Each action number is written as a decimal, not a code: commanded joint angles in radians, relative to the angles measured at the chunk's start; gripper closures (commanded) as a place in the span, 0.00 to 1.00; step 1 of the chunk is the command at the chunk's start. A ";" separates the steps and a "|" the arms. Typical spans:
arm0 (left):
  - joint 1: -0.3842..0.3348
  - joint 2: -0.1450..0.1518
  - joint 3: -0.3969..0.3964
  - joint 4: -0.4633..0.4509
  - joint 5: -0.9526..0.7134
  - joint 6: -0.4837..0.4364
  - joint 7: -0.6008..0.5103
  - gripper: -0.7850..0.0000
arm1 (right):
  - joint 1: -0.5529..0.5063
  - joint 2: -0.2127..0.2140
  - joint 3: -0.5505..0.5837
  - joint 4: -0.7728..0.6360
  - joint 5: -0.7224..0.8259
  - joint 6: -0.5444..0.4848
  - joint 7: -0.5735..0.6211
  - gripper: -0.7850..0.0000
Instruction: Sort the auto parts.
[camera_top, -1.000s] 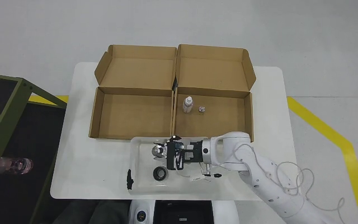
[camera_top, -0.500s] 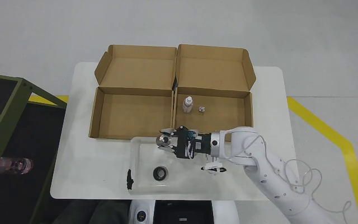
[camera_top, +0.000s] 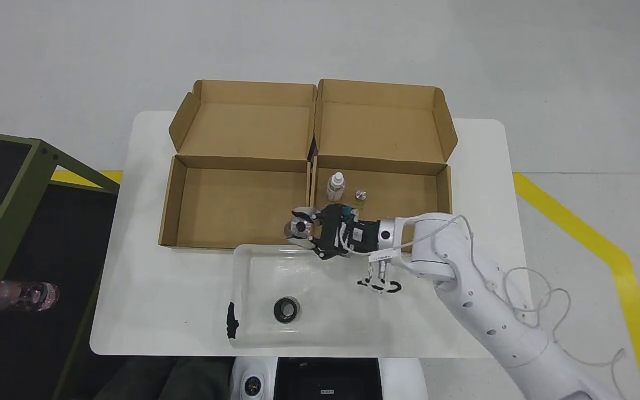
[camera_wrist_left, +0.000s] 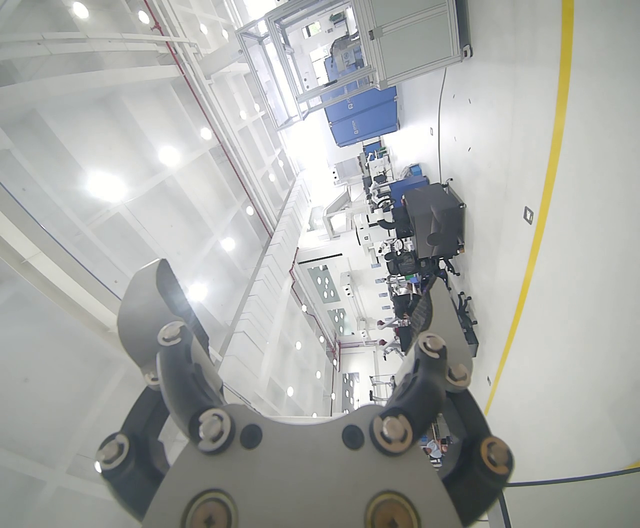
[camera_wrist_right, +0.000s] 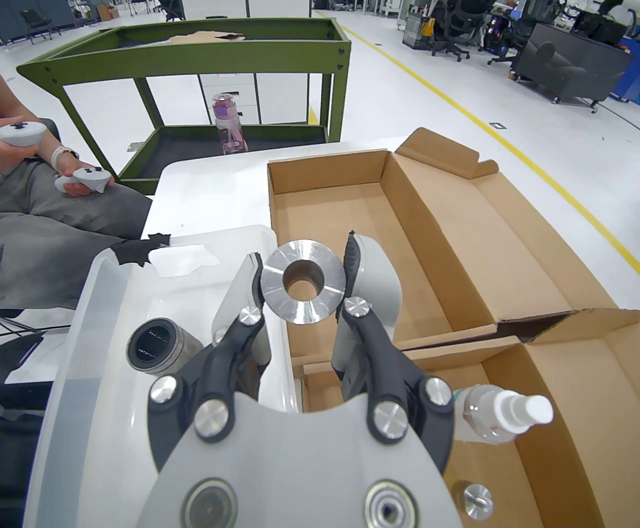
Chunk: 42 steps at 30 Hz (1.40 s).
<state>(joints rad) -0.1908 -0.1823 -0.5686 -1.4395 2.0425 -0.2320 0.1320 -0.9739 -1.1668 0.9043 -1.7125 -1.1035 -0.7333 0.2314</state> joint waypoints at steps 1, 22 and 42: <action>0.000 0.000 0.000 0.000 0.000 0.000 0.000 0.00 | 0.023 -0.005 -0.008 0.017 -0.003 0.017 0.005 1.00; 0.000 0.000 0.000 0.000 0.000 0.000 0.000 0.00 | 0.253 -0.086 -0.159 0.212 -0.078 0.158 0.161 1.00; 0.000 0.000 0.000 0.000 0.000 0.000 0.000 0.00 | 0.405 -0.189 -0.303 0.408 -0.103 0.194 0.212 1.00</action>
<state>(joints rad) -0.1908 -0.1823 -0.5686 -1.4395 2.0425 -0.2320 0.1320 -0.5746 -1.3509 0.6058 -1.3154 -1.2050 -0.5397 0.4448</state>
